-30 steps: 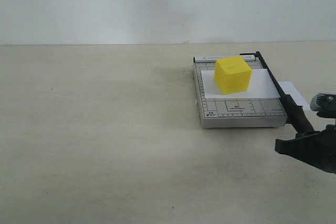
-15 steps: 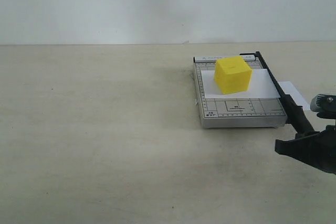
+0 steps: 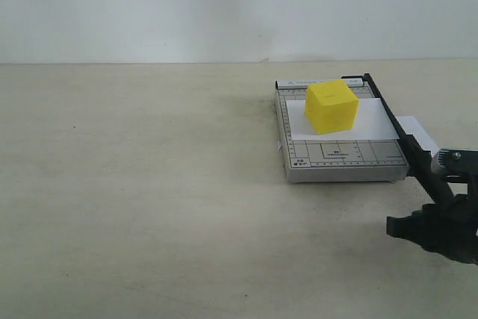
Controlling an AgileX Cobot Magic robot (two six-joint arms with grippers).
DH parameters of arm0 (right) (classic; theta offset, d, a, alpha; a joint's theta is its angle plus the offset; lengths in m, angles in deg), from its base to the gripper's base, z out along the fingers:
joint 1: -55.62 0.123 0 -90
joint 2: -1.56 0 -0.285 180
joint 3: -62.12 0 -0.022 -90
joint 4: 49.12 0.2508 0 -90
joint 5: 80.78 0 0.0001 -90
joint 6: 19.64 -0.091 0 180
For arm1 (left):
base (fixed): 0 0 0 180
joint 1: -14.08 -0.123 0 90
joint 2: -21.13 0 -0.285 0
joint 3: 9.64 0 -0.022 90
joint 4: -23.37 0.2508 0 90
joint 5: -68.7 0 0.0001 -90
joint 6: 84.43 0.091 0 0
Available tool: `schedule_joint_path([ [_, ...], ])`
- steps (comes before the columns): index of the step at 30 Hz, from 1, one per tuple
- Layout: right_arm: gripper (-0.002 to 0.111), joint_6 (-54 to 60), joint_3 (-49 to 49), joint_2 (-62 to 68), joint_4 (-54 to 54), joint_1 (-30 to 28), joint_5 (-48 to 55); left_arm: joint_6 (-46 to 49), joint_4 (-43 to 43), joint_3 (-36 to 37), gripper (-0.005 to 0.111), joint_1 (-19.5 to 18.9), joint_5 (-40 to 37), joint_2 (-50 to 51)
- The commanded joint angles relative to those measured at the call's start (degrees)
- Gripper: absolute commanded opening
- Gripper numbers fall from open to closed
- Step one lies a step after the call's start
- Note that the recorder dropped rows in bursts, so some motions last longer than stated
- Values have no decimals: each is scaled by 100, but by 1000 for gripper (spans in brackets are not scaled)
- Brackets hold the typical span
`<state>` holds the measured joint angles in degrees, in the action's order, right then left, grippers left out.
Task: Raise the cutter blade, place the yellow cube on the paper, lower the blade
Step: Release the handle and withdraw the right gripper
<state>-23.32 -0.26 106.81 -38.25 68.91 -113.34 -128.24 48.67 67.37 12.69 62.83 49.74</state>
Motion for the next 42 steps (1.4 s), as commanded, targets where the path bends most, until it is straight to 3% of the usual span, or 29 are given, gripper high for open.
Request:
schedule_joint_path([
  [1,35,-48,-15,30,-206,58,207,-36,-67,21,4,28,25,-42],
  [5,35,-64,-15,7,-97,58,541,-36,-107,21,4,28,37,-42],
  [12,35,-88,-15,-1098,-97,58,2153,-36,83,21,4,28,270,-42],
  [21,31,-969,-15,-5084,-59,58,5431,-36,82,21,4,28,282,-42],
  [24,0,-518,-15,-7007,-50,58,5340,-36,82,21,4,28,282,-42],
  [27,0,-80,-15,-8607,-96,58,5209,-36,82,21,4,28,282,-42],
  [28,0,-518,-15,-9126,-495,14,5121,-36,82,21,4,28,282,-42],
  [30,0,-199,-15,-9681,-1188,14,4991,-36,109,21,4,28,281,-42],
  [38,0,99,-15,-9746,-1620,40,5063,-36,173,21,4,28,281,-42],
  [42,0,59,-15,-9746,-2025,40,5941,-36,173,21,4,28,281,-42],
])
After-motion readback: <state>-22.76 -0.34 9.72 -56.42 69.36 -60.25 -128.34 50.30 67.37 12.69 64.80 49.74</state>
